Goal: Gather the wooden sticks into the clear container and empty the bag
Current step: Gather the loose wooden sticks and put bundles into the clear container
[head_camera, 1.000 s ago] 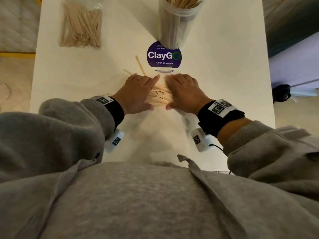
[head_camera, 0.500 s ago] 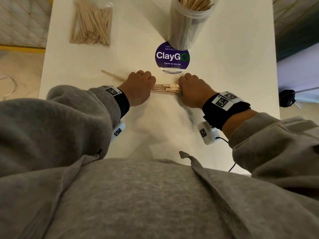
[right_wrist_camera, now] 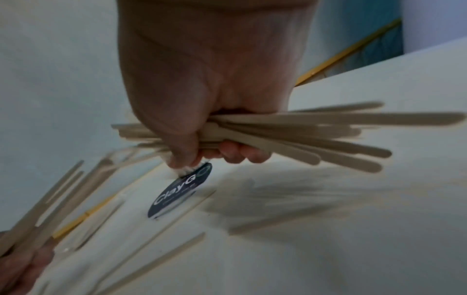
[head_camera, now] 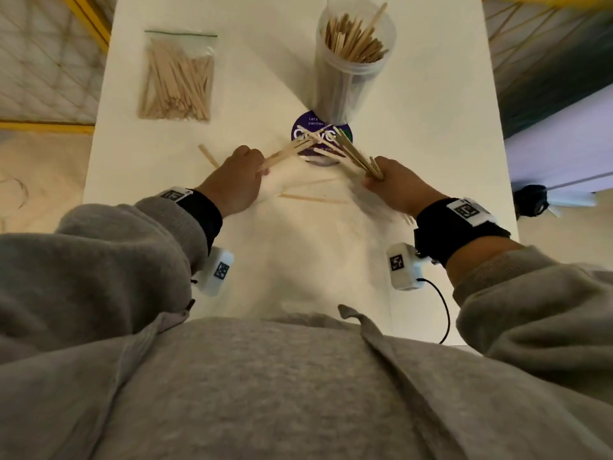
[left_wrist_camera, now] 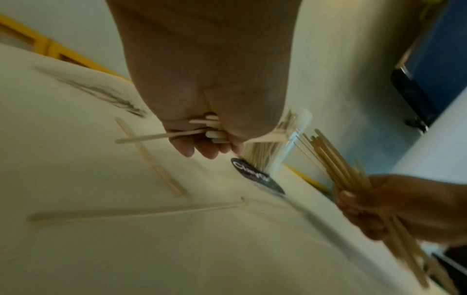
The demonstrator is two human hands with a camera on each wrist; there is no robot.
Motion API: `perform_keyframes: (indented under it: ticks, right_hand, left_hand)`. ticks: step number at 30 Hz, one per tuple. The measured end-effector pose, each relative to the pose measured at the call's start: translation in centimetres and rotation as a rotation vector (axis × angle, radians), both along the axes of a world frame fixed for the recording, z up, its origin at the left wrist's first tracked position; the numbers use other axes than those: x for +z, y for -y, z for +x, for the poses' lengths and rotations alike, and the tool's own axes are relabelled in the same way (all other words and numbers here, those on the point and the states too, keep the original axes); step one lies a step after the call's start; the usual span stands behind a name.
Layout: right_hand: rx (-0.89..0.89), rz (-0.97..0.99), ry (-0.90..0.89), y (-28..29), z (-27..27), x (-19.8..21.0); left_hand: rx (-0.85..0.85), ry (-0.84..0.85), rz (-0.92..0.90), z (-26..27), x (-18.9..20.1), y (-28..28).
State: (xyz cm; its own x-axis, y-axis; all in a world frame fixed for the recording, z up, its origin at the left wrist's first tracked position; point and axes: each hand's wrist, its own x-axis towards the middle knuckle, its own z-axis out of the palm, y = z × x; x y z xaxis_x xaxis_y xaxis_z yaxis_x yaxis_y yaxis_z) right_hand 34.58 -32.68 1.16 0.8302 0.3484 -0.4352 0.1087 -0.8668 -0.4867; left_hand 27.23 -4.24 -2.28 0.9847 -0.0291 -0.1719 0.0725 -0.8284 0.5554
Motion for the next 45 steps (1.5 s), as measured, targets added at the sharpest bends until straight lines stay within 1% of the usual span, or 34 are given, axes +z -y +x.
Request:
perform_keyframes:
  ticks: [2, 4, 5, 6, 8, 9, 10, 11, 12, 13, 15, 17, 18, 19, 20, 21, 22, 23, 24, 26, 28, 30, 32, 35, 38, 41, 43, 45]
  right_hand:
    - [-0.18, 0.139, -0.034, -0.6, -0.8, 0.4]
    - [-0.355, 0.394, -0.119, -2.0, -1.8, 1.2]
    - [-0.409, 0.509, -0.146, -2.9, -2.3, 1.5]
    - [-0.447, 0.6, -0.167, -3.8, -2.6, 1.9]
    - [-0.498, 0.746, -0.181, -5.9, -3.0, 2.6]
    - [-0.528, 0.807, -0.19, -6.8, -3.2, 2.9]
    - [-0.559, 0.87, -0.202, -7.5, -3.3, 3.1]
    - [-0.592, 0.921, -0.206, -7.9, -3.3, 3.2]
    - [-0.624, 0.936, -0.201, -8.1, -3.2, 3.1]
    - [-0.646, 0.909, -0.188, -8.1, -3.2, 3.0]
    - [-0.666, 0.792, -0.149, -7.7, -2.7, 2.4]
    - [-0.657, 0.673, -0.106, -7.0, -2.0, 2.1]
    - [-0.633, 0.637, -0.096, -6.4, -1.5, 2.1]
    - [-0.59, 0.613, -0.104, -5.6, -1.2, 2.2]
    - [-0.537, 0.6, -0.118, -4.7, -0.8, 2.5]
    - [-0.48, 0.572, -0.135, -3.7, -0.4, 2.6]
    - [-0.417, 0.506, -0.138, -2.6, -0.2, 2.8]
    - [-0.341, 0.399, -0.117, -1.6, -0.1, 2.8]
    - [-0.248, 0.26, -0.075, -0.7, -0.1, 2.6]
    - [-0.042, -0.035, 0.007, 0.8, -0.5, 1.8]
    - [0.114, -0.249, 0.04, 1.8, -1.5, 0.4]
    - [0.183, -0.351, 0.067, 2.3, -2.8, -0.8]
    - [0.188, -0.38, 0.111, 2.4, -3.8, -1.6]
    - [0.245, -0.396, 0.172, 2.2, -4.6, -2.3]
    - [0.299, -0.39, 0.192, 1.7, -4.7, -2.7]
    - [0.325, -0.355, 0.194, 0.8, -4.5, -2.9]
    - [0.352, -0.328, 0.19, 0.1, -4.3, -2.7]
    - [0.358, -0.282, 0.172, -0.5, -3.7, -2.4]
  left_hand:
    - [0.15, -0.029, -0.198, 0.2, 0.6, 1.0]
    - [0.247, -0.054, -0.403, 0.4, 1.3, 2.7]
    - [0.255, -0.046, -0.456, 0.6, 1.5, 3.7]
    - [0.222, -0.026, -0.484, 0.7, 2.0, 4.7]
    - [0.084, -0.003, -0.48, 1.0, 3.0, 7.1]
    - [0.013, -0.017, -0.485, 1.0, 3.7, 8.3]
    - [-0.044, -0.04, -0.532, 1.3, 3.8, 9.1]
    - [-0.088, -0.062, -0.593, 1.4, 4.0, 9.7]
    - [-0.116, -0.071, -0.603, 1.6, 4.0, 10.0]
    - [-0.143, -0.062, -0.569, 1.7, 4.1, 10.1]
    - [-0.206, -0.052, -0.483, 1.8, 3.9, 9.6]
    - [-0.22, -0.073, -0.383, 1.4, 4.0, 8.2]
    - [-0.205, -0.008, -0.32, 1.5, 3.6, 7.0]
    - [-0.199, 0.078, -0.229, 1.5, 3.2, 5.4]
    - [-0.185, 0.111, -0.119, 1.6, 2.7, 3.3]
    - [-0.157, 0.073, 0.01, 1.7, 2.5, 0.9]
    - [-0.13, -0.025, 0.132, 1.5, 2.4, -1.3]
    - [-0.134, -0.111, 0.244, 1.1, 2.3, -3.4]
    - [-0.147, -0.153, 0.334, 0.6, 2.2, -4.9]
    - [-0.166, -0.125, 0.444, -0.6, 1.5, -6.7]
    - [-0.154, -0.073, 0.49, -1.9, 1.2, -6.8]
    - [-0.12, -0.02, 0.52, -2.8, 1.2, -6.5]
    - [-0.122, 0.005, 0.557, -3.2, 0.8, -6.2]
    - [-0.135, -0.031, 0.635, -3.3, 0.3, -5.7]
    - [-0.123, -0.044, 0.633, -3.1, 0.2, -5.2]
    - [-0.106, -0.039, 0.568, -3.3, 0.0, -4.7]
    - [-0.024, -0.037, 0.444, -3.4, -0.1, -4.5]
    - [0.086, -0.03, 0.27, -3.7, 0.1, -4.2]
